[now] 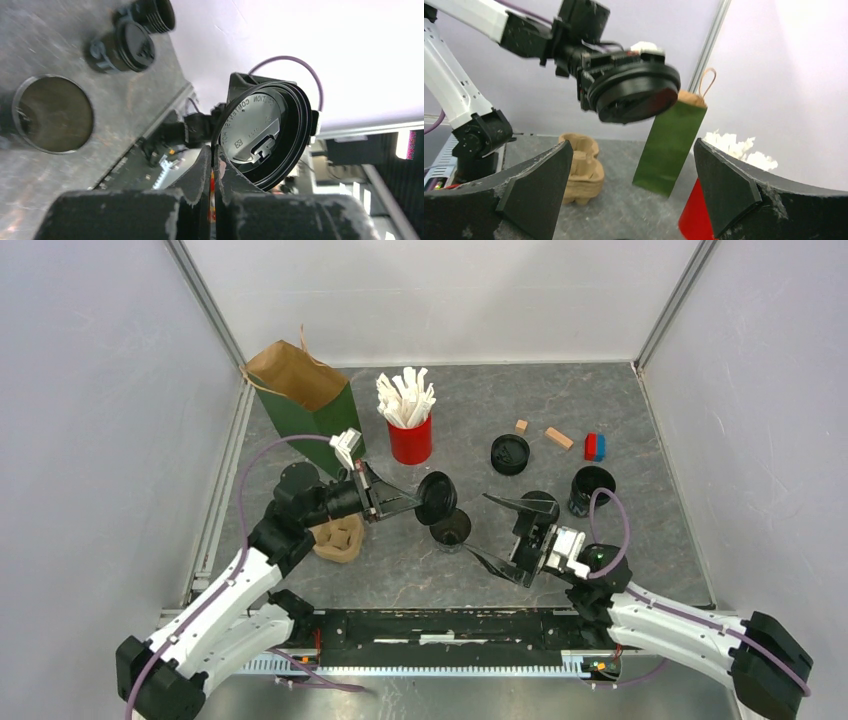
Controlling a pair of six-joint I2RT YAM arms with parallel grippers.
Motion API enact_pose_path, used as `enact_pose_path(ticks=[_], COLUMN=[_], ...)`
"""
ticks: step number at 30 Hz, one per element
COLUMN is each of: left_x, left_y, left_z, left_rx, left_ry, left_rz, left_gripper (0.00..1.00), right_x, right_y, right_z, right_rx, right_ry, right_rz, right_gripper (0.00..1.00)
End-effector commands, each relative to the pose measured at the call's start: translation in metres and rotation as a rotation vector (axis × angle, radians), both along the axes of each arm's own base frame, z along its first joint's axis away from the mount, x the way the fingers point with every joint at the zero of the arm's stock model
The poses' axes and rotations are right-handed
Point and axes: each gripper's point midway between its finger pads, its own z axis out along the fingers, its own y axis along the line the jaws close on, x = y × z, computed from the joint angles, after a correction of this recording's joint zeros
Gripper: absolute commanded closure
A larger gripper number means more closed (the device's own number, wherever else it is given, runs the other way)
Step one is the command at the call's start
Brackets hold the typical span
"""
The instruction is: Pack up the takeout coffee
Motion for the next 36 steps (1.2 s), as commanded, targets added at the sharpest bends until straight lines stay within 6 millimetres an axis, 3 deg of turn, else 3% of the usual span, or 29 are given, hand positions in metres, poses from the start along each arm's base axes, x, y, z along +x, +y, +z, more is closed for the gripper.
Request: enact_pose_path(ticks=[1, 6, 15, 26, 36], left_x=[-0.025, -0.030, -0.035, -0.037, -0.036], left_y=[-0.011, -0.021, -0.039, -0.047, -0.049], left_z=[0.033, 0.025, 0.017, 0.016, 0.010], left_rx=[-0.201, -0.231, -0.255, -0.260, -0.252], left_ry=[0.058, 0.100, 0.136, 0.150, 0.157], left_rz=[-0.169, -0.202, -0.246, -0.248, -0.245], left_gripper=[0.98, 0.98, 0.98, 0.98, 0.98], right_x=[-0.015, -0.009, -0.006, -0.004, 0.004], right_y=[-0.008, 0.003, 0.016, 0.031, 0.033], right_z=[0.061, 0.069, 0.067, 0.060, 0.056], right_rx=[0.132, 0.122, 0.086, 0.011, -0.004], right_ry=[-0.230, -0.253, -0.273, -0.287, -0.258], right_rz=[0.000, -0.007, -0.007, -0.008, -0.056], right_gripper=[0.02, 0.02, 0.02, 0.02, 0.05])
